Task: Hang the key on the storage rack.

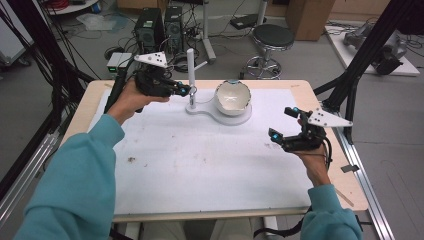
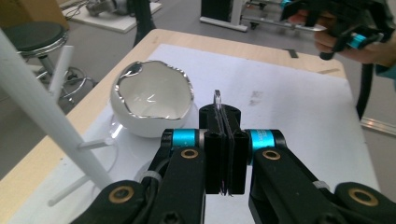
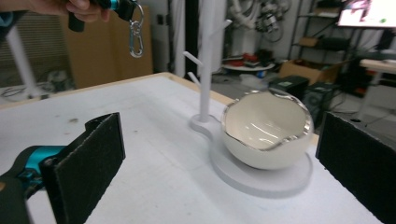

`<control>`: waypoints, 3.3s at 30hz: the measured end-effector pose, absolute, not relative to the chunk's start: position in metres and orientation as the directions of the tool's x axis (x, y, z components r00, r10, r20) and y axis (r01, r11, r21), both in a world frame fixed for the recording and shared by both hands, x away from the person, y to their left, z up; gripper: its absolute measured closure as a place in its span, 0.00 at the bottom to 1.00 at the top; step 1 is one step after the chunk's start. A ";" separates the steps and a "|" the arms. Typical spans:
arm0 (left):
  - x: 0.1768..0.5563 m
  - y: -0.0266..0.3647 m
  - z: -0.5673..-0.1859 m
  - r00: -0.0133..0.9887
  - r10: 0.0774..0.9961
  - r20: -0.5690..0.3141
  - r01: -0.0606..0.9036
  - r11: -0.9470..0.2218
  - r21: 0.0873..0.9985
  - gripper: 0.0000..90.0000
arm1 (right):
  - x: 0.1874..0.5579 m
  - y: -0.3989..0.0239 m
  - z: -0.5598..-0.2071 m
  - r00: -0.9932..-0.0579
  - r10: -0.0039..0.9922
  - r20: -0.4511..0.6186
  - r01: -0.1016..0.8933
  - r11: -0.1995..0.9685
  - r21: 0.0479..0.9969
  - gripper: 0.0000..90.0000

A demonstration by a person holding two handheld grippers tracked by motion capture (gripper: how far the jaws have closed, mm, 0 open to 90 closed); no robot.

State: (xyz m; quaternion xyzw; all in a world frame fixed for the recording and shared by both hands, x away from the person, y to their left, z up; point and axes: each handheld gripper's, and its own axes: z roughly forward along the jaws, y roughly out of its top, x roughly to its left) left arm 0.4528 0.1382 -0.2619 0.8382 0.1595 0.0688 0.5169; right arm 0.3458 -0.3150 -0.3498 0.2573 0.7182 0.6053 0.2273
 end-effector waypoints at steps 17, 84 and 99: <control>0.487 0.135 -0.271 0.910 0.412 -0.037 0.246 -0.467 0.849 0.98 | 0.323 -0.346 -0.415 -0.648 0.761 0.026 0.108 0.057 0.992 0.01; 0.536 0.141 -0.320 0.835 0.546 -0.069 0.360 -0.447 0.819 0.60 | 0.318 -0.350 -0.446 -0.611 0.791 -0.014 0.112 0.104 0.988 0.01; 0.471 0.204 -0.302 0.795 0.605 0.044 0.206 -0.337 0.919 0.02 | 0.319 -0.351 -0.447 -0.616 0.788 0.006 0.126 0.090 0.988 0.01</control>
